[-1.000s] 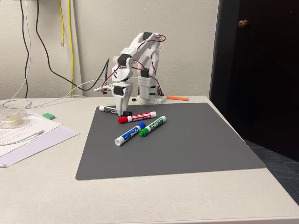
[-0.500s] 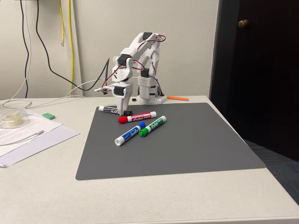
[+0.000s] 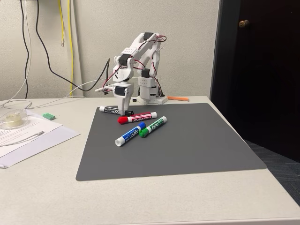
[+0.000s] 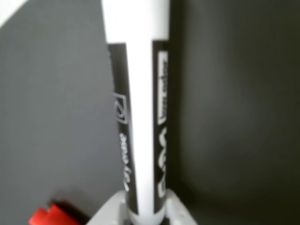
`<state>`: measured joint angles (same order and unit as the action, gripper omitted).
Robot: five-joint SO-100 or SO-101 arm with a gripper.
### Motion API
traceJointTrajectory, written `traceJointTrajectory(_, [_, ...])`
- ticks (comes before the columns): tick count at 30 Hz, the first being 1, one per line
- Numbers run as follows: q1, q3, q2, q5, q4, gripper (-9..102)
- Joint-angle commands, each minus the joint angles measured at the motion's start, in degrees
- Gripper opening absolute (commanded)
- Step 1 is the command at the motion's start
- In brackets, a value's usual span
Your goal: Pick up the black marker.
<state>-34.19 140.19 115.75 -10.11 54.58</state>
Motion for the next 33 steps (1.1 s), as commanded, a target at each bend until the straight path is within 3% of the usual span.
traceJointTrajectory(1, [0.53,-2.64,2.55,0.09,1.32,0])
traceJointTrajectory(6, [1.58,-8.88,0.88,1.67,7.38,0])
traceJointTrajectory(13, [5.89,-33.13,-6.33,7.73,28.74,0])
traceJointTrajectory(19, [9.05,-50.19,-6.94,13.36,37.88,0])
traceJointTrajectory(24, [11.78,-60.47,-6.33,19.16,40.78,0])
traceJointTrajectory(33, [22.15,-60.47,0.70,19.78,34.28,0])
